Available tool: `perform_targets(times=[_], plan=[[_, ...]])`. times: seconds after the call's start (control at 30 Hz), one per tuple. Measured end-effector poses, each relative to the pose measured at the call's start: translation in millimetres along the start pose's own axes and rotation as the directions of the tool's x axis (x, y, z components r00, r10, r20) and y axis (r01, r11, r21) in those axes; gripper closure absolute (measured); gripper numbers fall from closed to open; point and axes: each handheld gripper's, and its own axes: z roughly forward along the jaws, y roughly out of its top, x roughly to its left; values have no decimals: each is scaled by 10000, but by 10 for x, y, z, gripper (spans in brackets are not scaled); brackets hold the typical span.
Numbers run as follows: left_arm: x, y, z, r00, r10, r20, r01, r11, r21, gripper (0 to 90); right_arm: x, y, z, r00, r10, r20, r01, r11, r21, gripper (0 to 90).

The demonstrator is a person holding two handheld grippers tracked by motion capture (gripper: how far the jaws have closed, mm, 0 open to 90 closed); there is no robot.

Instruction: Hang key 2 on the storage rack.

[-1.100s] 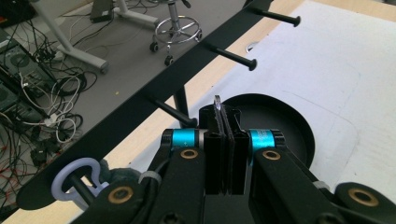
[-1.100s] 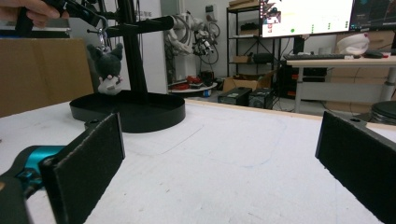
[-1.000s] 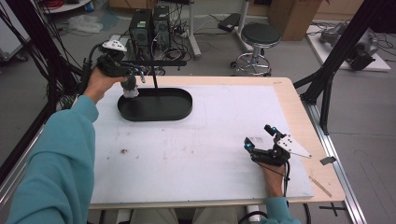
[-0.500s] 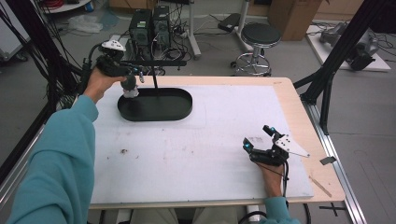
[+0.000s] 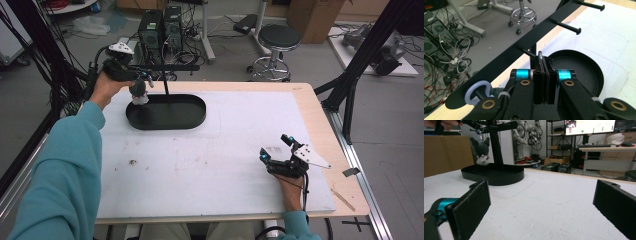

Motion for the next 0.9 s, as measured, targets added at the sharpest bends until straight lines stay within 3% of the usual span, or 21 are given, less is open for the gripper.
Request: perform_targets(times=[0.9], plan=[[82,60,125,9986,-80,-520,91,9997,223,875,0,-4,0,10000,49,-71,-48,10000,60,5]])
